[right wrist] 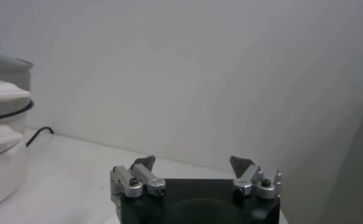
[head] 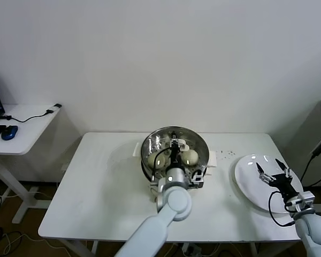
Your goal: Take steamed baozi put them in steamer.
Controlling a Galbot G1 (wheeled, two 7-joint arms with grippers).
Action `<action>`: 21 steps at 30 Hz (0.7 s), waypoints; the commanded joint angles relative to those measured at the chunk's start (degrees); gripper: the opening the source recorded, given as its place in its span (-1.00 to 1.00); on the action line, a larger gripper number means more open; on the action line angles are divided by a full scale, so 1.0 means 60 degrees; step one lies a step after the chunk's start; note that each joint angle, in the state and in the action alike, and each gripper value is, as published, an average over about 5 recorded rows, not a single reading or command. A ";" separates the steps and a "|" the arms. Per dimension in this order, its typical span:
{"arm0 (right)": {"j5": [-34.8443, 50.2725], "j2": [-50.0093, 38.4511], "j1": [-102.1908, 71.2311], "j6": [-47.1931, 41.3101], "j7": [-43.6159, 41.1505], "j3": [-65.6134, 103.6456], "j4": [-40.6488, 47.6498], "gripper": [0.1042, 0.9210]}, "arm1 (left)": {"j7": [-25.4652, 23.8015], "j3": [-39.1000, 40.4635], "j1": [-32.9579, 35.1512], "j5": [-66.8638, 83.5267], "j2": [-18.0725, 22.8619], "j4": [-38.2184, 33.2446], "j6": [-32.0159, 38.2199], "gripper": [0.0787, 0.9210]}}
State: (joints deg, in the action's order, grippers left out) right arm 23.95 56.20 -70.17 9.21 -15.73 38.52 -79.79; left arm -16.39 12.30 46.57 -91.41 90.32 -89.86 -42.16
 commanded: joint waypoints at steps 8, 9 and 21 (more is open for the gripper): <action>-0.0024 0.0029 0.0025 -0.0002 -0.0052 0.0062 0.0062 0.76 | -0.0764 0.0305 0.0403 -0.0157 -0.0651 -0.1707 -0.0473 0.19; -0.0027 0.0039 0.0029 -0.0002 -0.0053 0.0068 0.0064 0.76 | -0.0762 0.0321 0.0461 -0.0124 -0.0728 -0.1867 -0.0473 0.25; -0.0409 0.0118 0.0033 -0.0197 0.0118 0.0196 0.0033 0.76 | -0.0198 -0.0112 0.1846 0.1223 -0.1932 -0.4244 -0.0384 0.76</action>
State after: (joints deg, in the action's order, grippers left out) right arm 23.30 56.83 -69.82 8.92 -15.91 39.39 -79.17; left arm -20.13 13.21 51.32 -90.22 84.44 -102.94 -42.20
